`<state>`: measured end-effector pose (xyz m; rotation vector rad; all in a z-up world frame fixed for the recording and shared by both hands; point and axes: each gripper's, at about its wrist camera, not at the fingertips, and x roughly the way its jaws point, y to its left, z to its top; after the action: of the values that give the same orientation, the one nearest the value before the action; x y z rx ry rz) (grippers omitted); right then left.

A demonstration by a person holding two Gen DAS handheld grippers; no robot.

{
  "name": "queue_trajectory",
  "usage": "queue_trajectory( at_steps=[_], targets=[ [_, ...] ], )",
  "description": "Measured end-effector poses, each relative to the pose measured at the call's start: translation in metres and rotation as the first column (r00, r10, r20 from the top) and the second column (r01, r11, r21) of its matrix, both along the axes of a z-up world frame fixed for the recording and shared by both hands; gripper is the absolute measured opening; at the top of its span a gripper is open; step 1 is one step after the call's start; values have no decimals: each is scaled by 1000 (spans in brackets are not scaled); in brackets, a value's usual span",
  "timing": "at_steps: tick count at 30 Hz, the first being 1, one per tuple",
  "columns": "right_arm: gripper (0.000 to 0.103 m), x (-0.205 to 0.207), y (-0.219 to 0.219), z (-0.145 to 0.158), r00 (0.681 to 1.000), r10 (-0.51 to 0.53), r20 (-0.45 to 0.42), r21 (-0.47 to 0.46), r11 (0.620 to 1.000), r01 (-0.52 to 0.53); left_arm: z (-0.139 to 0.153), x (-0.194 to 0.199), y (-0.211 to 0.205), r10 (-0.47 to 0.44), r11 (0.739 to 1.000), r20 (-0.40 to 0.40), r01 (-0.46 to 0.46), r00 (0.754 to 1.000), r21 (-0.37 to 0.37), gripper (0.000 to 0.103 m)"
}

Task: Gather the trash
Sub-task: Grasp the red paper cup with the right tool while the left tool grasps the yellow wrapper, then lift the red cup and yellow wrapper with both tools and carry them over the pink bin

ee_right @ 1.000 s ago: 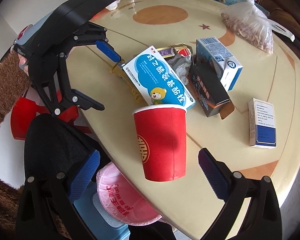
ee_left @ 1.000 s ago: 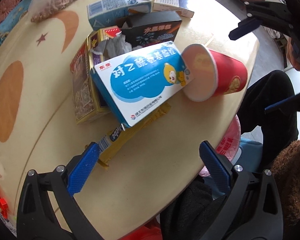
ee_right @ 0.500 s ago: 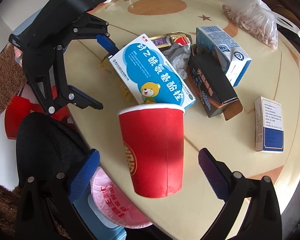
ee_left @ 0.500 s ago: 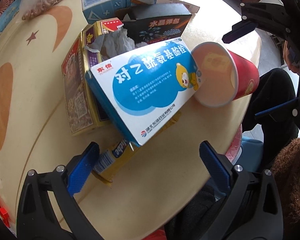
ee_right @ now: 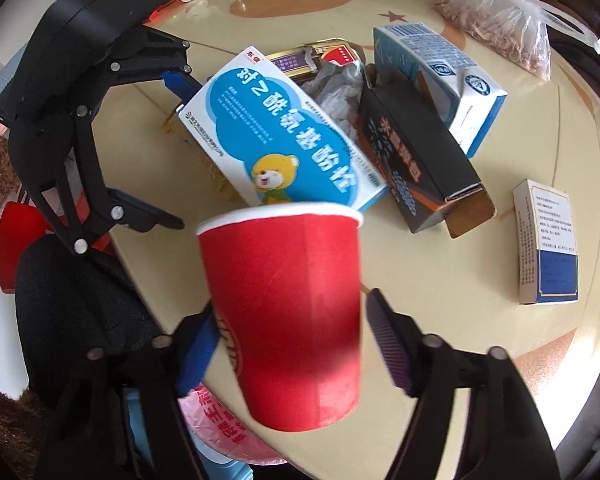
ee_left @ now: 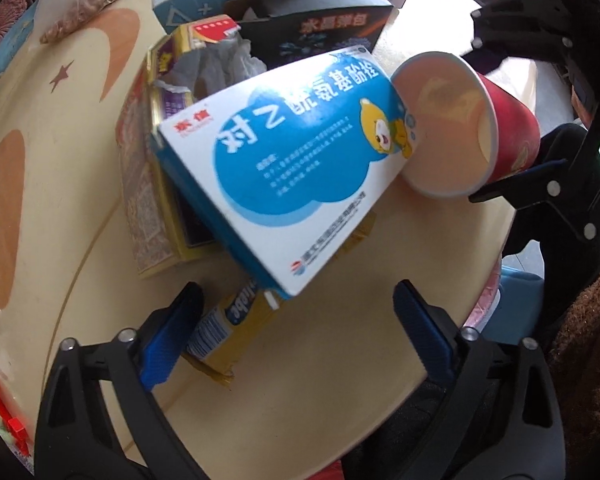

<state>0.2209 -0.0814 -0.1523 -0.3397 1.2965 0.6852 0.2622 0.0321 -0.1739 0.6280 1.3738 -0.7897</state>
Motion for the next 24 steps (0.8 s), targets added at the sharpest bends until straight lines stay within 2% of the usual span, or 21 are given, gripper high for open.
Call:
queue_trajectory(
  at_steps=[5,11,13,15,20,24],
  targets=[
    [62,-3,4,1,1000,-8,9,-13,1000,8,4,6,1,34,998,40,-36,999,55,66],
    [60,-10,8,-7,998,-47,34,-51,997,49,10,3,-9,90,995,54,-93,994,48,50],
    [60,-10,7,-6,996,-81,30,-49,995,82,11,2,-11,125,991,56,-128,991,47,48],
    [59,-10,7,-6,993,-114,16,-37,993,115,9,-8,-19,169,984,62,-172,984,46,45],
    [58,-11,-1,-2,985,-173,4,-35,984,173,8,-25,-19,300,952,44,-302,953,39,28],
    [58,-14,-12,-1,977,-212,15,-49,976,212,6,-38,-23,357,933,38,-359,933,39,26]
  ],
)
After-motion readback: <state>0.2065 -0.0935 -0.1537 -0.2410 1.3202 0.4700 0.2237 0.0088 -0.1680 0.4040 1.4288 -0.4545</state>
